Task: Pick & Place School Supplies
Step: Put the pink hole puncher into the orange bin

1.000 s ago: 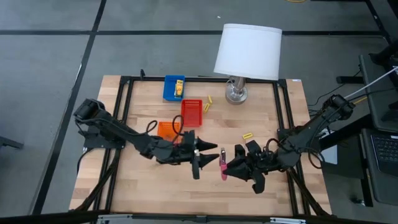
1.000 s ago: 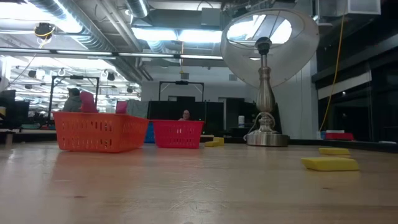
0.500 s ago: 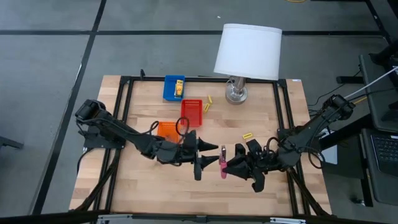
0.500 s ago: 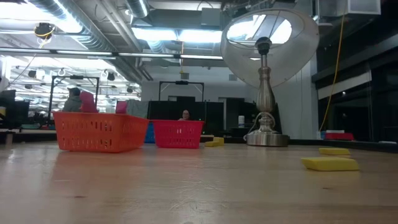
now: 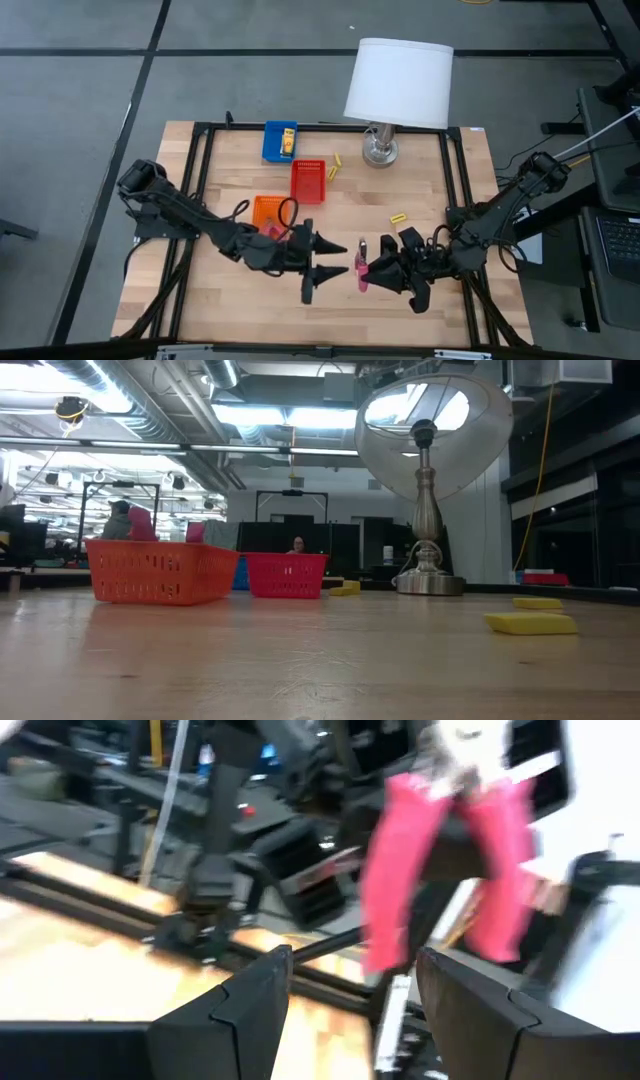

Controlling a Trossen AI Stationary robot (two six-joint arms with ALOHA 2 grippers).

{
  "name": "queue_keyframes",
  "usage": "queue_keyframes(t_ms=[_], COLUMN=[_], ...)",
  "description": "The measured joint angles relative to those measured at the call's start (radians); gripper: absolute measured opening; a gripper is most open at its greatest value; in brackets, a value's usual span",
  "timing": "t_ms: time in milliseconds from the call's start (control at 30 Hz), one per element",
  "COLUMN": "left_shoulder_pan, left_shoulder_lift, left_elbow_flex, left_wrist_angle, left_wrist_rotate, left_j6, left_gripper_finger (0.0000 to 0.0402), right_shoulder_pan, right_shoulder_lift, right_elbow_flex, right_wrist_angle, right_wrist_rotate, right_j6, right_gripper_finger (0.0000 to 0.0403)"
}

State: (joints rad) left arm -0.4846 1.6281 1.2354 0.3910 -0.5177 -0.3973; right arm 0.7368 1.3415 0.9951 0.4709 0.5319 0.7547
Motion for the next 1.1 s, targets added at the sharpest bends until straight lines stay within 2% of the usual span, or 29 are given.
queue_keyframes(t_ms=[367, 733, 1100], left_shoulder_pan=[0.000, 0.029, 0.042], left_shoulder_lift=[-0.001, 0.003, 0.003], left_elbow_flex=[0.000, 0.000, 0.000], left_wrist_angle=[0.010, 0.023, 0.003], left_wrist_rotate=[-0.005, 0.080, 0.091], left_j6=[-0.010, -0.026, -0.027], left_gripper_finger=[0.0212, 0.0212, 0.0212], right_shoulder_pan=[0.000, -0.016, -0.063], right_shoulder_lift=[0.000, 0.021, 0.087], right_elbow_flex=[0.000, 0.000, -0.001], right_wrist_angle=[0.000, 0.006, 0.125], right_wrist_rotate=[0.003, 0.002, -0.043], right_j6=[-0.002, -0.003, -0.009], right_gripper_finger=[0.0041, 0.0041, 0.0041])
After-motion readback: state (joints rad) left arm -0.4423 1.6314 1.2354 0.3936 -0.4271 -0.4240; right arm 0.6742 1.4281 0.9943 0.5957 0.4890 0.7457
